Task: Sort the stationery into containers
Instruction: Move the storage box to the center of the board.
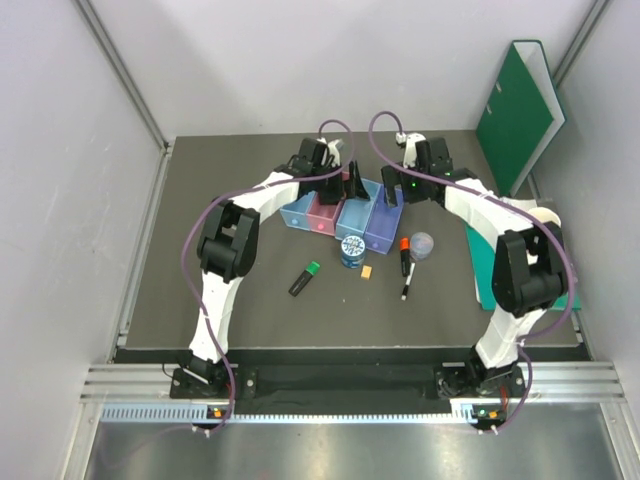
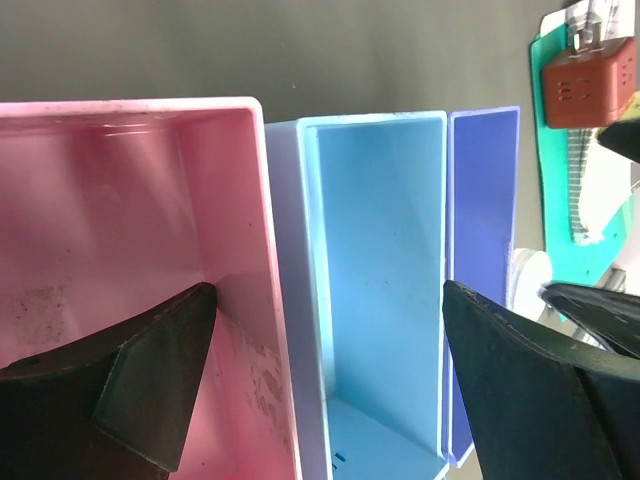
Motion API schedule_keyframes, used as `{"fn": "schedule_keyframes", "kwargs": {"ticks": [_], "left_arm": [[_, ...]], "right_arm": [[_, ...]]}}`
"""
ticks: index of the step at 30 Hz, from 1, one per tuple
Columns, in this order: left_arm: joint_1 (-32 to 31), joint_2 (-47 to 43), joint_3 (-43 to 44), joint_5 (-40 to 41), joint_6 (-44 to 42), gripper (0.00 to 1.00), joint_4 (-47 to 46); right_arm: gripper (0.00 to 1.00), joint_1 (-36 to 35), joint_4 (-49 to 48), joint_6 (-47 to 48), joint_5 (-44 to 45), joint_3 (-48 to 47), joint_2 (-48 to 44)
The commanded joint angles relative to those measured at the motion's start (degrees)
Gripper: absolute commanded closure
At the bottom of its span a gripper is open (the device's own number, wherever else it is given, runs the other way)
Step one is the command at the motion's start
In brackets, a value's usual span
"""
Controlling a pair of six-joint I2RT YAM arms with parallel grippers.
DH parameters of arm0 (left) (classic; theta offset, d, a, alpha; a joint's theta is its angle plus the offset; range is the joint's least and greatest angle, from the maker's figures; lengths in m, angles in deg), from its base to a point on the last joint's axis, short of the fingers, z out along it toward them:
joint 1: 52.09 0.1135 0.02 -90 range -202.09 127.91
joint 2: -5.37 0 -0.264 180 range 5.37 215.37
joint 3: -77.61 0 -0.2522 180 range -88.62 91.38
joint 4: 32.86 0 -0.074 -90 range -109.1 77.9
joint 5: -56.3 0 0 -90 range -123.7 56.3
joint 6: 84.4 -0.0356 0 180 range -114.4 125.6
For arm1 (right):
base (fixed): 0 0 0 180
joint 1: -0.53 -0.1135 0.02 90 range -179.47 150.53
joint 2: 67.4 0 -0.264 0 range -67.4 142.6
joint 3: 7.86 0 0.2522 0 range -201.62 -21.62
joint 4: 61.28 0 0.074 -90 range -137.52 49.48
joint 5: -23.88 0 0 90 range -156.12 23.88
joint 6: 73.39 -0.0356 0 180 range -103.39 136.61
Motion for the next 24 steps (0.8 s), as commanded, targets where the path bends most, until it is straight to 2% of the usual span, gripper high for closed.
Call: {"fn": "schedule_keyframes", "kwargs": {"ticks": [1, 9, 13, 24], "left_arm": [[-0.65, -2.40, 1.97, 1.43, -2.09, 0.01, 2.66], [-2.23, -1.25, 2.15, 11.09, -6.66, 0.01, 5.12], [-4.16, -1.60, 1.97, 18.99, -10.61, 0.01, 5.12], [-7.77, -5.91, 1.00, 21.82, -14.48, 0.01, 3.71]], "right_arm": [[0.00, -1.27, -2.58, -2.16, 1.30, -3.04, 1.62], [0.00, -1.36, -2.84, -2.78, 1.57, -1.38, 0.92], [0.01, -1.36, -3.02, -2.87, 1.57, 0.03, 0.83], [0.00, -1.18, -3.54, -3.39, 2.36, -0.23, 3.38]]}}
